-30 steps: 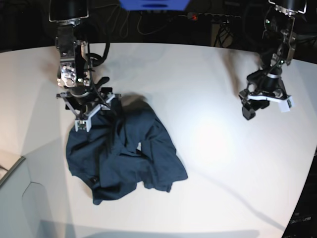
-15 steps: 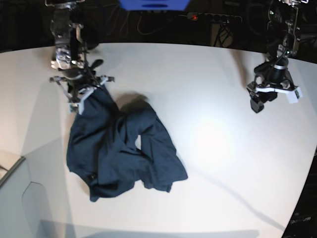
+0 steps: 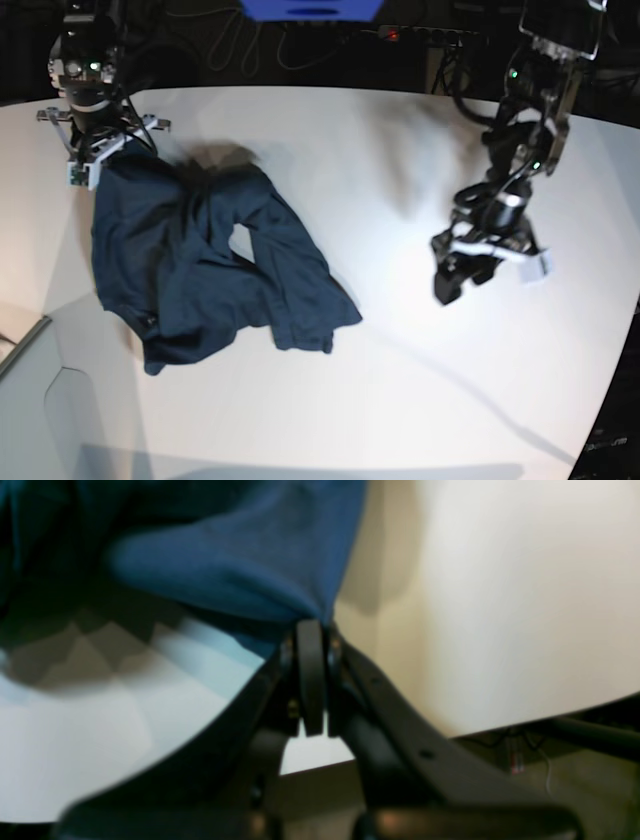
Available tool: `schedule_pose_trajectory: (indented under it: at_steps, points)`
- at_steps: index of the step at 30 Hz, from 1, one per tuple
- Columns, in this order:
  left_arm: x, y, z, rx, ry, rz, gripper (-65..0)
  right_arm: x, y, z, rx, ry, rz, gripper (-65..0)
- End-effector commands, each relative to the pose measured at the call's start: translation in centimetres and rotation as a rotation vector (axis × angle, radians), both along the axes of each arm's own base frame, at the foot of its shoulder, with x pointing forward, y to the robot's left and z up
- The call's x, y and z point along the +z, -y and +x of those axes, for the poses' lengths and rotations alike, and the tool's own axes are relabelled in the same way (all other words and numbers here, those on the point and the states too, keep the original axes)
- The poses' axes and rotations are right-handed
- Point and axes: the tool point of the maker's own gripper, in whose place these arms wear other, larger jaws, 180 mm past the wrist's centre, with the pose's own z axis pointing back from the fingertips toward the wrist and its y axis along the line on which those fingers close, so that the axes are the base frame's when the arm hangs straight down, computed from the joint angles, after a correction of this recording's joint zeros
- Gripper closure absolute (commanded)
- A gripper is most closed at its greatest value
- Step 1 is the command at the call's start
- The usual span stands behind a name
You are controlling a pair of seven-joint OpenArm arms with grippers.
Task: Layout the t-shirt on the table in an organized manner, then fold the t-shirt properly
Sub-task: 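Grasp a loose shirt part with the left gripper and pull it outward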
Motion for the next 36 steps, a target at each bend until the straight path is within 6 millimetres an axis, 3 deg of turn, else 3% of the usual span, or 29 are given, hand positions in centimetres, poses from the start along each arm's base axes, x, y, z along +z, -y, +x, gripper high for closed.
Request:
schedule_pose_trajectory:
  at_steps: [1, 3, 7, 11, 16, 21, 24, 30, 33, 35, 36]
  points:
    - [1.0, 1.2, 1.3, -0.017, 0.038, -0.012, -43.3, 0.6, -0.1, 0.1, 0.016, 0.018, -0.009, 0.0]
    - [0.5, 3.3, 2.8, -0.039, 0.027, -0.034, -43.3, 0.5, -0.2, -0.2, 0.019, 0.013, -0.007, 0.0]
    - [-2.6, 6.5, 5.1, -0.034, -0.058, -0.077, -43.3, 0.4, -0.3, -0.4, 0.016, 0.006, -0.004, 0.0]
    - [-4.7, 9.4, 6.2, -0.071, -0.118, -0.071, -43.3, 0.2, -0.4, -0.8, 0.019, -0.002, -0.004, 0.0]
    - [-5.7, 11.9, 7.6, -0.101, -0.165, -0.059, -43.3, 0.0, -0.4, -1.3, 0.019, -0.014, -0.003, 0.0]
    - [-6.3, 12.8, 8.5, -0.103, -0.195, -0.054, -42.4, -0.1, -0.4, -1.4, 0.018, -0.017, -0.003, 0.0]
    - [-6.4, 13.3, 9.1, -0.101, -0.207, -0.053, -32.5, -0.1, -0.4, -1.5, 0.018, -0.022, -0.004, 0.0]
    - [-6.7, 15.1, 9.5, -0.107, -0.237, -0.068, -2.4, -0.1, -0.3, -1.5, 0.019, -0.024, -0.006, 0.0]
    - [-6.3, 15.1, 9.7, -0.106, -0.225, -0.074, -0.8, -0.1, -0.2, -1.5, 0.021, -0.024, -0.010, 0.0]
    - [-4.5, 15.3, 10.5, -0.112, -0.179, -0.095, 0.0, 0.0, 0.0, -1.4, 0.018, -0.022, -0.014, 0.0]
    - [-3.9, 14.3, 10.5, -0.105, -0.156, -0.088, 0.0, 0.1, 0.2, -1.3, 0.019, -0.019, -0.019, 0.0]
